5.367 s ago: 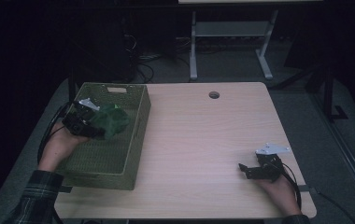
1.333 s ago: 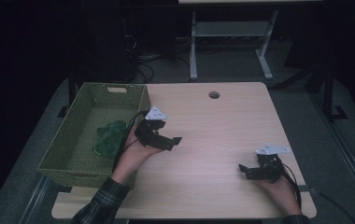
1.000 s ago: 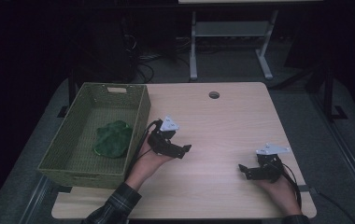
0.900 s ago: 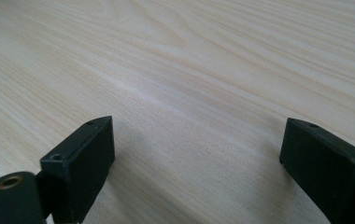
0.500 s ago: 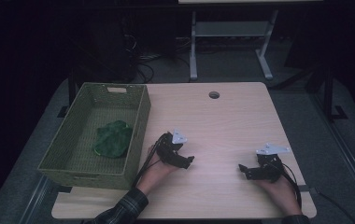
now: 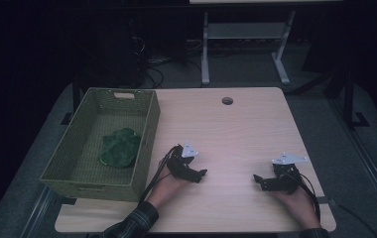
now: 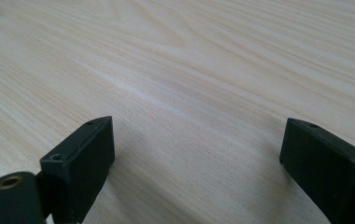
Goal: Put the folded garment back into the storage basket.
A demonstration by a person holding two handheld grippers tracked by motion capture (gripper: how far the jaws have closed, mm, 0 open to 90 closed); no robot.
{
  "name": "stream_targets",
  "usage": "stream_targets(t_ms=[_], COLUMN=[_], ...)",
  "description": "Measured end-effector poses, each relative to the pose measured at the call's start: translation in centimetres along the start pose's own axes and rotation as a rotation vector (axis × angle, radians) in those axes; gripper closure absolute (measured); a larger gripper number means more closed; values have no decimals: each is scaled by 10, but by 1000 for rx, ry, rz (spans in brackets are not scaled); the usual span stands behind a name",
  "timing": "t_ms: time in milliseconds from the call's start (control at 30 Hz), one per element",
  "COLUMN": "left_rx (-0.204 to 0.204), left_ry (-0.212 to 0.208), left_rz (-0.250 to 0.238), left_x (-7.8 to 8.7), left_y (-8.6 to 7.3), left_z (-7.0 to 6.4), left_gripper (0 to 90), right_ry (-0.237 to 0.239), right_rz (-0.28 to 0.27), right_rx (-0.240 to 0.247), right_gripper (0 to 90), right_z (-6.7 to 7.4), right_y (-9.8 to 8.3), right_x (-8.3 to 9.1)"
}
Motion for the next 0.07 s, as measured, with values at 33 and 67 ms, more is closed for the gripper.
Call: stream_targets(t_ms=[33,67], left_rx=[0,0], left_ry=[0,0], left_rz=[0,0], left_x=[0,0], left_y=[0,0], left_z=[0,0], left_gripper=[128,128], right_ry=[0,0], right_rz=[0,0], right_rx=[0,0], right_gripper=[98,98], right_z=[0,0], right_y=[0,0], right_x=[0,0])
Point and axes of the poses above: each handheld gripper's, and its own axes: x roughly backward along the jaws, y roughly out of its top, z roughly to its left, the point moved 10 cm from there along -x, roughly forward along the jaws, and after that the axes turned 9 degrees about -x, right-handed, at the moved point
